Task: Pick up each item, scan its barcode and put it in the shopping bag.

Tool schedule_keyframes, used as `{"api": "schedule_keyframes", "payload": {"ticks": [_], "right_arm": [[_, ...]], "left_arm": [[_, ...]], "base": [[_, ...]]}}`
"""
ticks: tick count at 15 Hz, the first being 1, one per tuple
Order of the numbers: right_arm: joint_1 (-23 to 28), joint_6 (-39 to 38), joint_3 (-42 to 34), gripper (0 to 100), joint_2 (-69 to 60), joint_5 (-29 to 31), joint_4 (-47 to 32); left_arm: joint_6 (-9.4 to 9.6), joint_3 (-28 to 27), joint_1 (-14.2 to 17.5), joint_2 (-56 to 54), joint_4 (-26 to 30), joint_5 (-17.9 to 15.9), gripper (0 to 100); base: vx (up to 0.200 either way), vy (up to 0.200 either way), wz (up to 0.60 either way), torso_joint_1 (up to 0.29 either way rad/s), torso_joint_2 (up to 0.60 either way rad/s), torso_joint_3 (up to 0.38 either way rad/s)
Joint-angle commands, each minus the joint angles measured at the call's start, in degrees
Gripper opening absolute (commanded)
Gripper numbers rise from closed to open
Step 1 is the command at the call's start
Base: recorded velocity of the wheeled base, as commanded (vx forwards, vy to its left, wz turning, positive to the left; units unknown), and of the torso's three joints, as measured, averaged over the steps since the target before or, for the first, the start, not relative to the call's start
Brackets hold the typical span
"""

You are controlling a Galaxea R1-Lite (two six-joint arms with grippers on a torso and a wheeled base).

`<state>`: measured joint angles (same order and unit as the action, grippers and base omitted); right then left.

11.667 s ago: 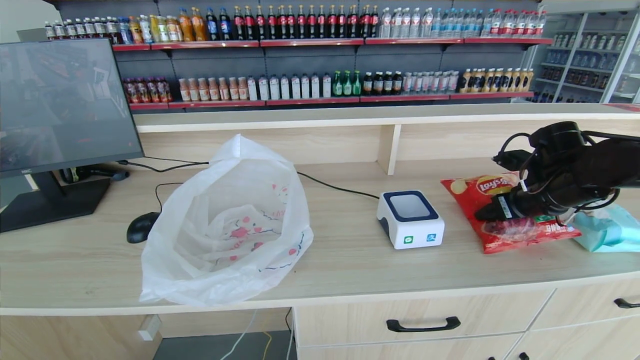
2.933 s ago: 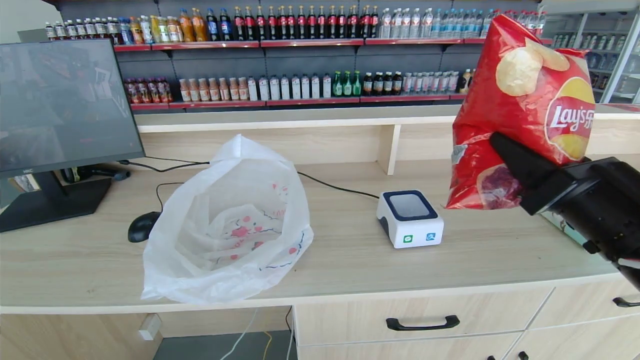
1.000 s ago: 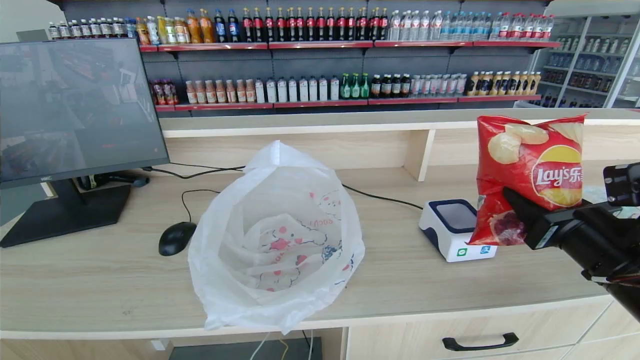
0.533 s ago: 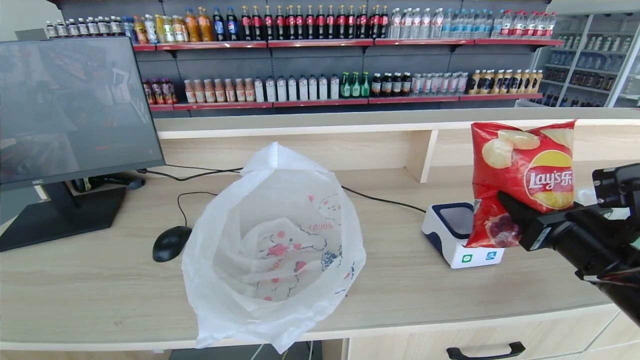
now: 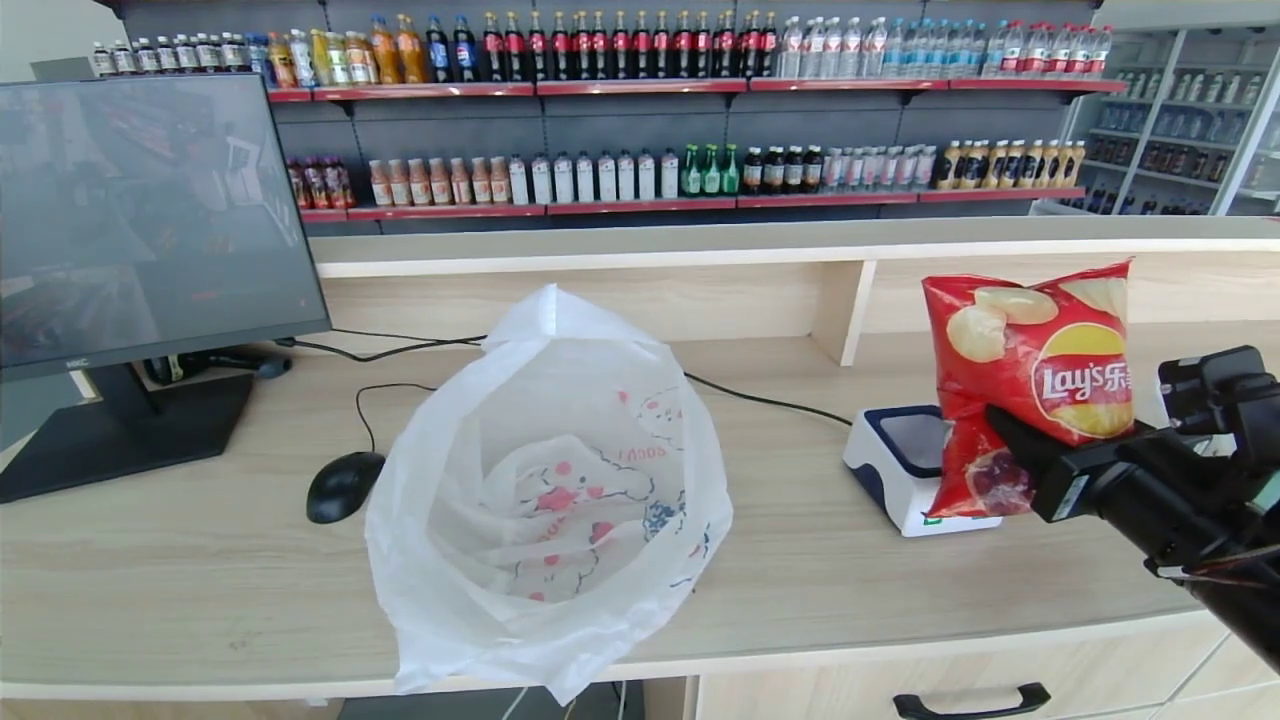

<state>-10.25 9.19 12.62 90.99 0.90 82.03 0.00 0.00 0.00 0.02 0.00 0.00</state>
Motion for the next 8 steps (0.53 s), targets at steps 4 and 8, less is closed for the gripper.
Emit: {"api": "schedule_keyframes", "payload": {"ticks": [4,8], "right_arm": [[0.0,0.1,-0.9,0,-0.9,-0.2,0.1],[0.1,-0.2,-2.1,0,-1.8,-0.1,0.1]], "left_arm": [[0.0,0.0,0.0,0.0,0.0,0.0,100],[0.0,0.0,0.0,0.0,0.0,0.0,100]], "base": [[0.0,0.0,0.0,0.0,0.0,0.0],[0.0,0.0,0.0,0.0,0.0,0.0]]}}
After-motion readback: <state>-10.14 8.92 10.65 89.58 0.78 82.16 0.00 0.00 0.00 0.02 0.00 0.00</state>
